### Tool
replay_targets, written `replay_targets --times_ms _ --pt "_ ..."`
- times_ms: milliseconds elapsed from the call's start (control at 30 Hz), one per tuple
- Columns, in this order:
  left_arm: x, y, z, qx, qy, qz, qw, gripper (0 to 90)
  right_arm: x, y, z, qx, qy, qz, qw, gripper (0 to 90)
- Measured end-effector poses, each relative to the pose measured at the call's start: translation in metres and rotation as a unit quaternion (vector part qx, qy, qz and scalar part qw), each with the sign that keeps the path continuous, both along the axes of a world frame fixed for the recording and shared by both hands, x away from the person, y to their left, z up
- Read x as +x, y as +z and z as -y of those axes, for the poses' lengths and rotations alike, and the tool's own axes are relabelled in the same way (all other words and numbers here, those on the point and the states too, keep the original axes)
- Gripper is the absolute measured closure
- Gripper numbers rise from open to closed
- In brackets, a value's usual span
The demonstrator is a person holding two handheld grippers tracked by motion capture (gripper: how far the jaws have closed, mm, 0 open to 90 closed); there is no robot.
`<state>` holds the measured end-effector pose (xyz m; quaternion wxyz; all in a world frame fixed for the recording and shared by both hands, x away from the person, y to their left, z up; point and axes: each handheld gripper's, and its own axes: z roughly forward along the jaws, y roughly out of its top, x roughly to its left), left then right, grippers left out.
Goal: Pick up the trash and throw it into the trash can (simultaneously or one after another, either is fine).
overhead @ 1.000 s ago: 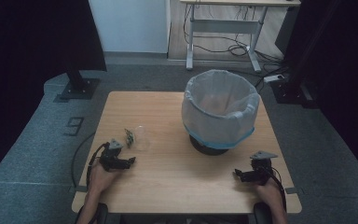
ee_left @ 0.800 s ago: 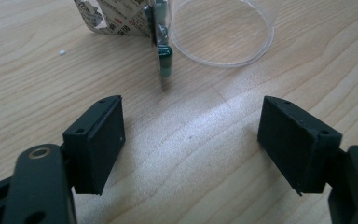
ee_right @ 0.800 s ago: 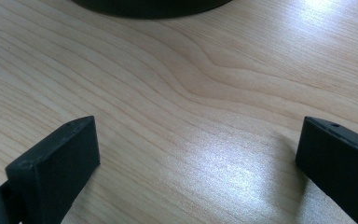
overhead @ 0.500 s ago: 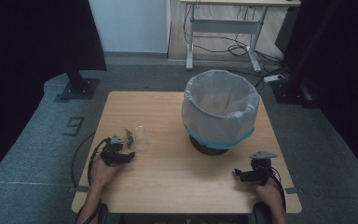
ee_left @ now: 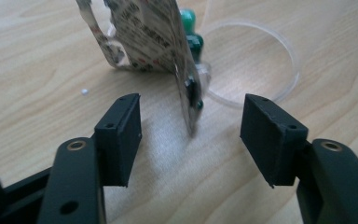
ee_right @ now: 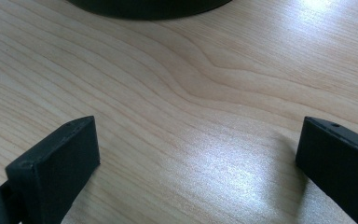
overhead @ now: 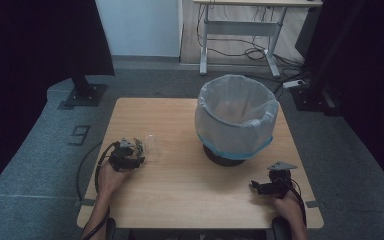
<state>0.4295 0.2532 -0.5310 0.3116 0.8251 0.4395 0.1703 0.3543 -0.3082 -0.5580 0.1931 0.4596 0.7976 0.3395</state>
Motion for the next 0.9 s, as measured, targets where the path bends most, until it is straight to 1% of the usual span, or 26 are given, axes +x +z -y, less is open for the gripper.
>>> replay_targets --times_ms 333,367,500,567,667,767,833,900 --pt "0.007 0.007 0.000 -0.010 0.001 0.008 0.9999 46.1 0.000 0.000 0.000 0.000 -0.001 0.000 1.0000 0.0" --pt "0.009 0.009 -0.001 -0.013 0.001 0.011 0.9999 48.3 0.000 0.000 0.000 0.000 -0.002 0.000 1.0000 0.0" --pt "0.012 0.011 -0.001 -0.018 -0.002 0.011 0.9998 54.6 0.000 0.000 -0.001 0.000 -0.002 0.000 1.0000 0.0" --pt "0.012 0.012 0.000 -0.021 -0.007 0.008 0.9997 58.5 0.000 0.000 -0.001 0.000 -0.002 0.000 1.0000 0.0" --pt "0.013 0.012 0.001 -0.019 -0.013 0.006 0.9997 68.3 0.000 0.000 -0.001 0.000 -0.002 0.000 1.0000 0.0" --pt "0.013 0.014 0.001 -0.022 -0.011 0.005 0.9997 78.9 0.000 0.000 -0.001 0.000 -0.002 0.000 1.0000 0.0" --pt "0.013 0.016 -0.001 -0.031 -0.006 0.006 0.9995 81.8 0.000 0.000 -0.001 0.000 -0.002 0.000 1.0000 0.0" --pt "0.013 0.019 -0.002 -0.039 -0.003 0.007 0.9992 82.0 0.000 0.000 -0.001 0.000 -0.002 0.000 1.0000 0.0"
